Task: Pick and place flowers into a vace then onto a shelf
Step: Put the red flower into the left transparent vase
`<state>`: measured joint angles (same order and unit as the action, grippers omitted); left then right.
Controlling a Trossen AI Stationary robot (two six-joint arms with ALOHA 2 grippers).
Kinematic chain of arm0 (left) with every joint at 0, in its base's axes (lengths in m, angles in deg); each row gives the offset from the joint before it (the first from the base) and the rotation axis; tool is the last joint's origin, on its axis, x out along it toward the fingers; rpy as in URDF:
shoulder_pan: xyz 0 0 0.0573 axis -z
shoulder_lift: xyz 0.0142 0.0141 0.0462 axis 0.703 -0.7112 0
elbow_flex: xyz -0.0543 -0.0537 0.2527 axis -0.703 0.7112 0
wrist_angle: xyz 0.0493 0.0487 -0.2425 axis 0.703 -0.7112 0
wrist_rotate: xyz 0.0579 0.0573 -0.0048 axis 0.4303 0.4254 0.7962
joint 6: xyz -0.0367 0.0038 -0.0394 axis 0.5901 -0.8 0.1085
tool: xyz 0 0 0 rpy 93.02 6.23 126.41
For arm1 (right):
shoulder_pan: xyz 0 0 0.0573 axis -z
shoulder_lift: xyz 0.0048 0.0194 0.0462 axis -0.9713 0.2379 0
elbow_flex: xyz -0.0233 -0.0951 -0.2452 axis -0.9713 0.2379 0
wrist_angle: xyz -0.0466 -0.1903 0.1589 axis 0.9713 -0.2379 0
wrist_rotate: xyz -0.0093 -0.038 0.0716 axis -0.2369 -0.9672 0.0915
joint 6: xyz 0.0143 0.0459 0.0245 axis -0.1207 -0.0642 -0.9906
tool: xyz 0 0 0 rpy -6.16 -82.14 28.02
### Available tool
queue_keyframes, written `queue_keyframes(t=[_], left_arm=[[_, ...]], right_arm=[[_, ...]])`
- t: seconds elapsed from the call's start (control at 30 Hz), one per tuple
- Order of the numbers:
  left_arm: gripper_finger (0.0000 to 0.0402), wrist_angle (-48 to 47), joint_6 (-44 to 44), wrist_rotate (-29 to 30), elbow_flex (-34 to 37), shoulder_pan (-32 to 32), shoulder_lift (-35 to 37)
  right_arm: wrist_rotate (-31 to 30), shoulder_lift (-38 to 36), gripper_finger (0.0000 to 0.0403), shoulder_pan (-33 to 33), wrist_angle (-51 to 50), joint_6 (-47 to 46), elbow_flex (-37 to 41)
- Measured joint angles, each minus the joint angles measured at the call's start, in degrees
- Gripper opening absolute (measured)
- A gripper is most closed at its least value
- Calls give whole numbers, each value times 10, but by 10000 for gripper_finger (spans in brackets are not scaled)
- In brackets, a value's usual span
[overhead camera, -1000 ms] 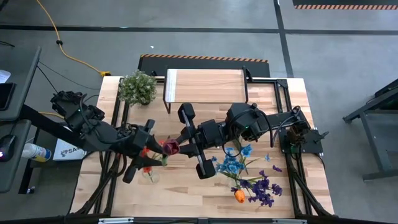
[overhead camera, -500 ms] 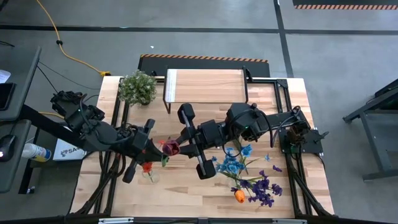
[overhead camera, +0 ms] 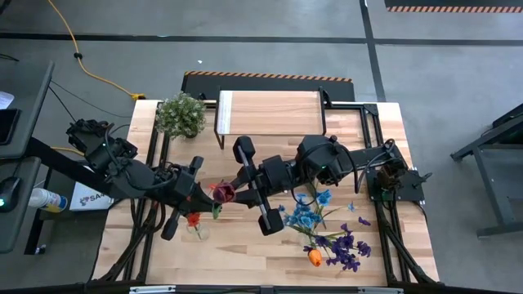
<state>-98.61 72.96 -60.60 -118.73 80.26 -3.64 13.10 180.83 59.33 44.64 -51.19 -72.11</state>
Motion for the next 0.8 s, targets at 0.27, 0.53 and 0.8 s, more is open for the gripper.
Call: queue_keyframes(t=[0.27,0.53,0.8], left_arm=[[28,0,0,4,0,0,2],[28,3,-9,8,0,0,2],[28,-19,1,38,0,1,15]], right_arm=[[-5,0,39,0,-38,-13,0],[-6,0,134,0,-64,-17,0],[-7,-5,190,-2,-80,-17,-10]])
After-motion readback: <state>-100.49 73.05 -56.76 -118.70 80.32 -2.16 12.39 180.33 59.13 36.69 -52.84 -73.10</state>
